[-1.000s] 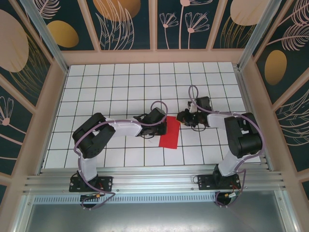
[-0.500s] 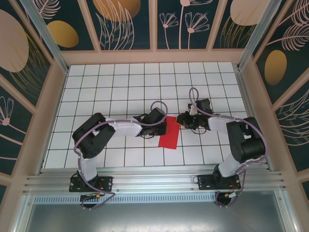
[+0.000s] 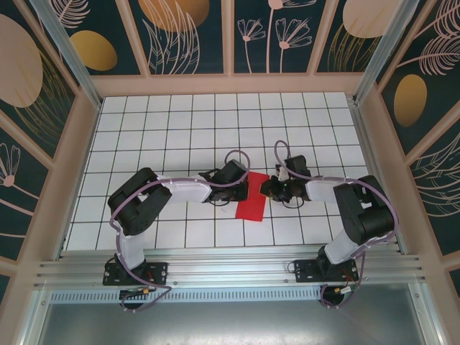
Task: Fold a paper plane with a square sheet of paper (pick it up from the middle)
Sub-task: Fold the square sheet of paper in half at the center of the table.
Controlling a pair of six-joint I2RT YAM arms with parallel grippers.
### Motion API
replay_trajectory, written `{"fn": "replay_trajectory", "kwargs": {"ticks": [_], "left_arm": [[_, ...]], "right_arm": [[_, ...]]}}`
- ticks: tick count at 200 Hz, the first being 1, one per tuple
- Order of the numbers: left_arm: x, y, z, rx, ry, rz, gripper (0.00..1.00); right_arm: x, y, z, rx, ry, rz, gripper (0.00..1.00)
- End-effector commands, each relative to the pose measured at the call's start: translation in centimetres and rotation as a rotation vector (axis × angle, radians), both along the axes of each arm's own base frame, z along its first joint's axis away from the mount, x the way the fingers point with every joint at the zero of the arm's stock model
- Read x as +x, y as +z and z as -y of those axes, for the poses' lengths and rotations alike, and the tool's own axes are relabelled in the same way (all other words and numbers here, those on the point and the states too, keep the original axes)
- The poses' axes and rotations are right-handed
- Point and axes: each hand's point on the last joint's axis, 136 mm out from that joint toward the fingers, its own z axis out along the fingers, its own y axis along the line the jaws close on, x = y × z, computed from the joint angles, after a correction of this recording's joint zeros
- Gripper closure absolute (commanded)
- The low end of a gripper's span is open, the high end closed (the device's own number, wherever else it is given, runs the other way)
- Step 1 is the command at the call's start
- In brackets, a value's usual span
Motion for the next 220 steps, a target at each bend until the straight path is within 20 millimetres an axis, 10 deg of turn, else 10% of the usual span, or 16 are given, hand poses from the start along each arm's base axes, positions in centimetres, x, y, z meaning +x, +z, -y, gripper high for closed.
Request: {"fn": "replay_trajectory", "kwargs": {"ticks": [1,88,154,220], "left_arm": [[-2.3,-3.6,-3.3,0.164,-0.001,-0.100,1.00],[-2.5,-3.7,-3.5,0.155,0.007,-0.104,1.00],[-2.5,-3.7,-3.6,0.152,0.013,-0.102,1.00],[-2.7,-3.8,-3.7,0.151,0.013,-0.103,1.00]], "right_arm": [[-0.7,2.2,-0.5,0.043,0.026,0.035,0.78],[-4.8,-1.3,-0.3,0.010,0.061,-0.057,0.78],[-5.4,2.1,-2.0,0.048,0.090,0.010,0.77],[-7.5,-1.8,-1.0,-0.020,0.055,-0.065,0.78]]}}
